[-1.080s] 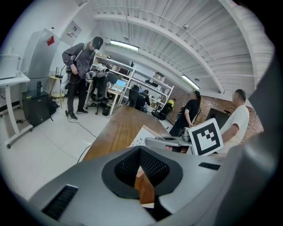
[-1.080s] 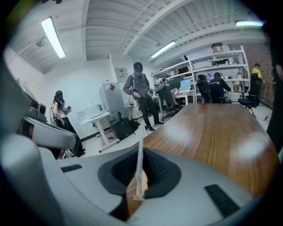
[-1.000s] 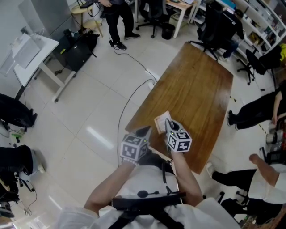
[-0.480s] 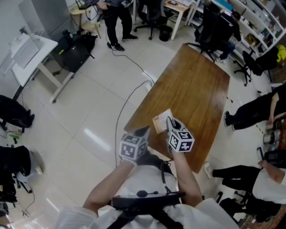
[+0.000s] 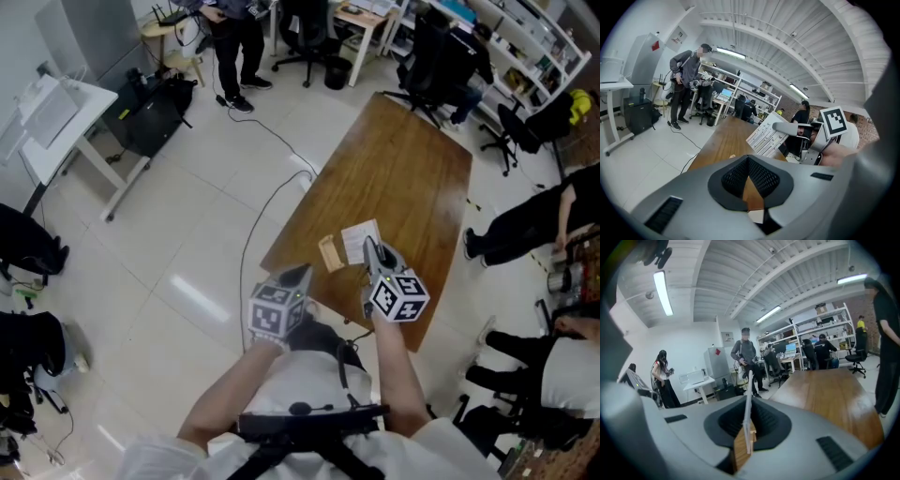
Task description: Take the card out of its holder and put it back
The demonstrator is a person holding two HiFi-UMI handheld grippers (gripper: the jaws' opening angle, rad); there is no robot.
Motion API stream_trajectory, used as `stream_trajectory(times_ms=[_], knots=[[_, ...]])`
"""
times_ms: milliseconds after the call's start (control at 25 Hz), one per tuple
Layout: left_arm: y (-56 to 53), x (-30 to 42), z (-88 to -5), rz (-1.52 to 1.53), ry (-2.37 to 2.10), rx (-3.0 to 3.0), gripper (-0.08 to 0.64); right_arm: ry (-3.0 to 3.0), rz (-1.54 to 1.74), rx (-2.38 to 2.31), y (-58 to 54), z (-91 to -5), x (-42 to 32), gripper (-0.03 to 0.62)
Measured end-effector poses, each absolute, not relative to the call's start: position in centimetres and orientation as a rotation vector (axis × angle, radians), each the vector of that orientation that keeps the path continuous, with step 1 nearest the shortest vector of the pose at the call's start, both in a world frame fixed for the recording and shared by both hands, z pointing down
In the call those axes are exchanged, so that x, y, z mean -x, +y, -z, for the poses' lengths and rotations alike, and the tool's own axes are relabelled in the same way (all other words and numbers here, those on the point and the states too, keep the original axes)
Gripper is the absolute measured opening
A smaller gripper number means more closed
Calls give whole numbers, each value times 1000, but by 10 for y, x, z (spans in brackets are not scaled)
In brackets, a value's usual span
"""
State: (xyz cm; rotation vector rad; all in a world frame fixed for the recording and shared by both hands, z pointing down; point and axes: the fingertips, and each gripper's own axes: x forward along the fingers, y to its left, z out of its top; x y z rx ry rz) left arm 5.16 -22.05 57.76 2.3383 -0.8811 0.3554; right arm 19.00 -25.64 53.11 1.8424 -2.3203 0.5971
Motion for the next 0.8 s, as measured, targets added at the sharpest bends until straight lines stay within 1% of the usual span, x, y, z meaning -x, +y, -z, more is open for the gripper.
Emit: stream_trajectory(times_ms=[200,360,800], knots=[[-202,-39,-582,-318,-886,-2305,-5,-2337,-620,-1916,-219,-505,-195,20],[-192,-44,-578,-294,-883,-2293,-5,-2351,-671,-1968,-184,-493,-206,20],[-186,-61,-534,-270,-941,-2357,-5,-2358,-775,-1949,-133,-497,-218,20]])
